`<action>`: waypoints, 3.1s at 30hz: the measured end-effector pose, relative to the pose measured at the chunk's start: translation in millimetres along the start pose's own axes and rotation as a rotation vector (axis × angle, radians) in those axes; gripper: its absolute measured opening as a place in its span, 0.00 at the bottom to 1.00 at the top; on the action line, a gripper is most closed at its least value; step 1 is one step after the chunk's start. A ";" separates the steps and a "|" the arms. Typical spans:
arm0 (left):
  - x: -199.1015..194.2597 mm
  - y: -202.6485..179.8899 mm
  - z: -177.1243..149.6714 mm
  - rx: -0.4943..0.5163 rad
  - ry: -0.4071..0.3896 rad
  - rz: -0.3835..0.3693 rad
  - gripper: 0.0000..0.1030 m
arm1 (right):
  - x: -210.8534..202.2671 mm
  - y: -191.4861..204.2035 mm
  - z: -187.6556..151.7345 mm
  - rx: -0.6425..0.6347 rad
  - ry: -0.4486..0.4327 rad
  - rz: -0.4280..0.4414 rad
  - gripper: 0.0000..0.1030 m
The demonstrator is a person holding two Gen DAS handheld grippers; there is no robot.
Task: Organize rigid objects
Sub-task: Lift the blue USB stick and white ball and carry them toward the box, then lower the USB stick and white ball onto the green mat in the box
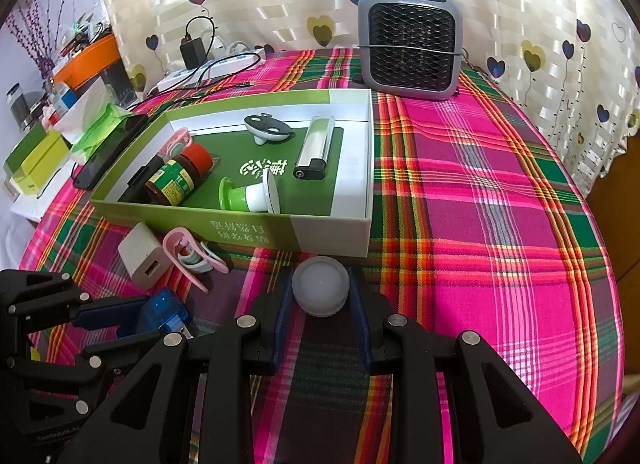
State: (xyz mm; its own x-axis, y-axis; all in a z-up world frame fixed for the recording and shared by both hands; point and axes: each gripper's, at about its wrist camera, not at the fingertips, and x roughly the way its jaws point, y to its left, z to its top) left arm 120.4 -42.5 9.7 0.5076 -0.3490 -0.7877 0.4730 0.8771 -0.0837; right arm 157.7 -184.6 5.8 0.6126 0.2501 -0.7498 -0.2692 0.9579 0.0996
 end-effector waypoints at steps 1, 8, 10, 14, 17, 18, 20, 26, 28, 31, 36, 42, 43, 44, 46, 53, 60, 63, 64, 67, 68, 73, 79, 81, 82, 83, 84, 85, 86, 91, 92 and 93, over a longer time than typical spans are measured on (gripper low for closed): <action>0.1 0.0 -0.1 0.000 0.000 0.000 0.21 | 0.0 0.1 0.1 0.000 0.000 0.000 0.28; -0.9 0.4 -0.1 -0.001 -0.003 0.003 0.21 | -0.6 0.8 -0.7 -0.001 0.000 -0.003 0.28; -1.5 0.1 -0.2 -0.002 -0.004 0.004 0.21 | -1.1 0.9 -1.7 -0.003 0.000 -0.005 0.28; -1.8 0.4 -0.6 -0.005 -0.005 0.005 0.20 | -2.2 1.6 -3.3 -0.005 0.002 -0.009 0.28; -3.2 0.6 -0.8 -0.008 -0.007 0.006 0.20 | -3.0 2.5 -4.0 -0.009 0.003 -0.011 0.28; -3.8 0.2 -0.9 -0.008 -0.009 0.006 0.20 | -3.4 3.7 -3.9 -0.010 0.003 -0.011 0.28; -4.8 0.0 -0.9 -0.008 -0.012 0.006 0.20 | -4.1 3.4 -4.4 -0.008 0.003 -0.010 0.28; -5.8 0.1 -1.5 -0.012 -0.017 0.007 0.20 | -6.7 5.3 -5.3 -0.008 -0.001 -0.008 0.28; -6.4 -0.2 -1.7 -0.012 -0.019 0.006 0.20 | -7.2 6.0 -6.0 -0.008 -0.001 -0.008 0.28; -7.8 -0.3 -2.1 -0.015 -0.022 0.008 0.20 | -7.8 6.4 -6.2 -0.008 -0.001 -0.008 0.28; -10.9 -1.3 -1.6 -0.016 -0.032 0.012 0.20 | -12.7 7.9 -6.8 -0.008 -0.012 -0.004 0.28; -16.8 -0.7 -0.2 -0.016 -0.048 0.019 0.20 | -19.5 9.6 -5.2 -0.006 -0.024 0.002 0.28; -18.6 -0.3 0.3 -0.018 -0.052 0.021 0.20 | -20.7 9.8 -4.3 -0.006 -0.026 0.003 0.28; -20.1 0.4 0.7 -0.020 -0.056 0.024 0.20 | -21.8 10.3 -3.5 -0.007 -0.029 0.003 0.28; -23.4 3.3 2.0 -0.025 -0.063 0.029 0.20 | -24.0 11.1 -1.4 -0.008 -0.035 0.004 0.28; -34.4 13.3 10.5 -0.043 -0.094 0.052 0.20 | -31.6 14.4 8.9 -0.018 -0.059 0.008 0.28; -39.7 21.8 20.1 -0.051 -0.112 0.066 0.20 | -32.4 18.0 18.9 -0.027 -0.072 0.012 0.28; -41.7 26.5 26.2 -0.056 -0.122 0.071 0.20 | -32.1 19.1 24.7 -0.028 -0.075 0.014 0.28; -42.1 28.0 28.2 -0.057 -0.124 0.071 0.20 | -32.0 18.9 26.7 -0.028 -0.078 0.015 0.28; -41.1 33.4 34.7 -0.057 -0.131 0.078 0.20 | -30.8 18.5 34.3 -0.025 -0.084 0.019 0.28; -40.3 35.7 37.1 -0.059 -0.133 0.080 0.20 | -30.2 18.7 37.2 -0.024 -0.087 0.020 0.28; -34.8 49.0 47.6 -0.079 -0.136 0.085 0.20 | -25.3 21.9 47.7 -0.031 -0.093 0.022 0.28; -25.7 66.3 60.8 -0.106 -0.135 0.095 0.20 | -12.4 24.8 61.3 -0.036 -0.088 0.032 0.28; -21.7 71.8 64.6 -0.114 -0.133 0.098 0.20 | -8.2 24.1 64.7 -0.034 -0.084 0.035 0.28; -20.3 73.2 65.6 -0.114 -0.132 0.100 0.20 | -5.5 23.9 66.2 -0.033 -0.081 0.037 0.28; -18.7 75.1 66.9 -0.117 -0.132 0.101 0.20 | -2.2 23.9 67.9 -0.034 -0.076 0.039 0.28; -16.6 77.6 68.4 -0.122 -0.130 0.101 0.20 | -0.1 23.9 68.7 -0.034 -0.073 0.040 0.28; -14.6 80.2 70.1 -0.126 -0.129 0.100 0.20 | 2.0 24.1 69.8 -0.036 -0.070 0.040 0.28; -13.3 82.2 71.2 -0.128 -0.129 0.101 0.20 | 4.2 24.2 71.0 -0.038 -0.068 0.040 0.28; -2.9 93.3 79.0 -0.149 -0.123 0.108 0.20 | 14.8 23.3 77.4 -0.033 -0.058 0.051 0.28; -0.8 95.6 80.1 -0.154 -0.119 0.109 0.20 | 16.6 23.5 78.4 -0.033 -0.058 0.052 0.28; 2.1 98.6 81.5 -0.161 -0.114 0.112 0.20 | 18.8 23.8 79.5 -0.034 -0.056 0.054 0.28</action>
State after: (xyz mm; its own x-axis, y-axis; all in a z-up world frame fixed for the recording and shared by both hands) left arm 226.8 16.4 49.6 0.6330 -0.2735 -0.7242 0.2925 0.9507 -0.1034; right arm 221.9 -145.9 46.1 0.6372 0.3097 -0.7058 -0.3272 0.9378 0.1162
